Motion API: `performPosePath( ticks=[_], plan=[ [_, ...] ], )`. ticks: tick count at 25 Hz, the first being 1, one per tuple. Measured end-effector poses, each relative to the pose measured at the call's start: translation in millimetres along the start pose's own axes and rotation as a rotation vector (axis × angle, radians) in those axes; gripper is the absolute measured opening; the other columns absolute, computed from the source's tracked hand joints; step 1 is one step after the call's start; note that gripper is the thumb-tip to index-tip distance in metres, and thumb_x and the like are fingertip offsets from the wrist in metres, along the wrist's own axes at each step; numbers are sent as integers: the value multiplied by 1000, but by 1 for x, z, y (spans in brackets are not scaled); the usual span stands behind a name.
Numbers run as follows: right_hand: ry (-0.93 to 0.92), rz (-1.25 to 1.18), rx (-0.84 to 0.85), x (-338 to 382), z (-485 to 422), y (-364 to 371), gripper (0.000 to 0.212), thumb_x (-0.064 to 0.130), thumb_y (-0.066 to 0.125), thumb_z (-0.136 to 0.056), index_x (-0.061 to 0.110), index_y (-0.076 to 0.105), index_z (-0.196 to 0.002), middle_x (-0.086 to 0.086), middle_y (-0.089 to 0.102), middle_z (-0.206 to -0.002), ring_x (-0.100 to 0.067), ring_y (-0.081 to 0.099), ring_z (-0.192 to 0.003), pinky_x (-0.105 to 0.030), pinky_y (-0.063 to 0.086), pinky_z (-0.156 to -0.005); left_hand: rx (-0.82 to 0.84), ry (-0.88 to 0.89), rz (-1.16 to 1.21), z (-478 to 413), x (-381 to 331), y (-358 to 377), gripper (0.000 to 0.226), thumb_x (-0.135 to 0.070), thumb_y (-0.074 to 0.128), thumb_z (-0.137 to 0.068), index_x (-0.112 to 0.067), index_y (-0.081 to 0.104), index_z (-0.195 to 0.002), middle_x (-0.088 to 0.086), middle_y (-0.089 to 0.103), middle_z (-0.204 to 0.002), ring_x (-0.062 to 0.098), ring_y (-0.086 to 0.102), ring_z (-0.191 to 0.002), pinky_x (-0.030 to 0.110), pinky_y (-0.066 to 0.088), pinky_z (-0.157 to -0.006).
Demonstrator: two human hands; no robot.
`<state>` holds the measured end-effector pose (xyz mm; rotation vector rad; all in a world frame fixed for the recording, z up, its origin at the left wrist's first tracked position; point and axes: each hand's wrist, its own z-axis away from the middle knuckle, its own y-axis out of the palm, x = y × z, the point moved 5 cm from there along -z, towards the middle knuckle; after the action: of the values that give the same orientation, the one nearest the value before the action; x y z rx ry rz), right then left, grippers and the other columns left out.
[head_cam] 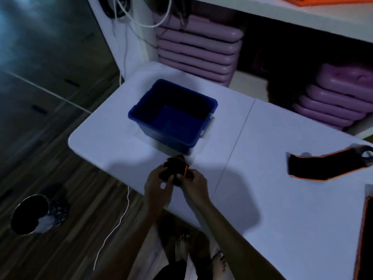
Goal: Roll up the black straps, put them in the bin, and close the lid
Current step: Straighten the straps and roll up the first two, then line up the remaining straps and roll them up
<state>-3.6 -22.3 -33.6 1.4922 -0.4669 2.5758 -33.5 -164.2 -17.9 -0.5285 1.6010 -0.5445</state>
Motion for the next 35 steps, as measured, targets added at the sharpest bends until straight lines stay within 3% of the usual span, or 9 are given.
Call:
performPosePath(
  ticks=[3,7,13,17,21,26,29,31,35],
  plan=[
    [-25,92,11,28,-25,53,28,36,67,-81,16,70,-99,-3,73,-94,-17,67,-87,-33,54,-78,4,94,-166,-34,41,-36,45,-35,54,-81,-7,65,-115,18,63,-120,23,59,-108,32,50,-88],
    [-21,80,107,60,-61,95,27,23,60,-90,2,68,-107,-6,67,-93,-15,59,-85,-6,40,-56,49,166,-447,-97,69,-62,42,-37,48,-83,-19,63,-118,11,67,-115,30,64,-97,38,52,-74],
    [61,-20,54,56,-75,109,30,30,64,-87,4,72,-100,-8,71,-93,-18,63,-86,-21,42,-63,107,258,-456,-129,83,-70,46,-45,45,-84,-23,60,-121,4,66,-118,26,62,-104,40,47,-80],
    [63,-129,110,57,-63,107,32,23,62,-89,3,66,-114,-9,69,-104,-8,62,-82,-5,42,-54,29,369,-293,-109,81,-66,50,-24,64,-82,-9,54,-129,16,57,-133,29,56,-119,35,49,-92],
    [99,-175,50,49,-46,90,39,22,62,-89,7,56,-124,1,57,-107,-11,59,-89,-21,49,-78,-119,374,-239,-84,66,-67,46,-16,70,-82,-2,57,-123,20,55,-132,28,52,-123,34,45,-101],
    [-25,-166,-85,30,-15,25,19,17,57,-92,9,69,-105,-4,66,-89,-14,61,-75,-12,49,-60,-93,369,-112,-41,1,-42,17,-21,57,-87,-9,67,-94,11,69,-94,22,63,-86,30,47,-76],
    [-37,-138,-248,7,11,-51,15,17,57,-91,9,70,-93,-6,69,-85,-20,63,-79,-25,50,-71,78,340,25,-19,-48,4,11,-15,54,-87,-12,65,-86,4,66,-79,17,60,-75,25,47,-68],
    [-37,-137,-359,-9,32,-106,14,16,56,-91,11,69,-89,-7,70,-87,-21,64,-82,-30,51,-77,181,270,84,-8,-81,42,11,-13,55,-88,-14,63,-81,-4,61,-74,14,58,-71,11,40,-64],
    [-21,-182,-551,-37,67,-216,20,12,52,-91,21,66,-81,-2,69,-89,-21,65,-86,-31,52,-82,372,292,153,20,-157,128,10,-10,58,-86,-12,68,-86,-4,68,-84,8,59,-74,-3,37,-66]
  ],
)
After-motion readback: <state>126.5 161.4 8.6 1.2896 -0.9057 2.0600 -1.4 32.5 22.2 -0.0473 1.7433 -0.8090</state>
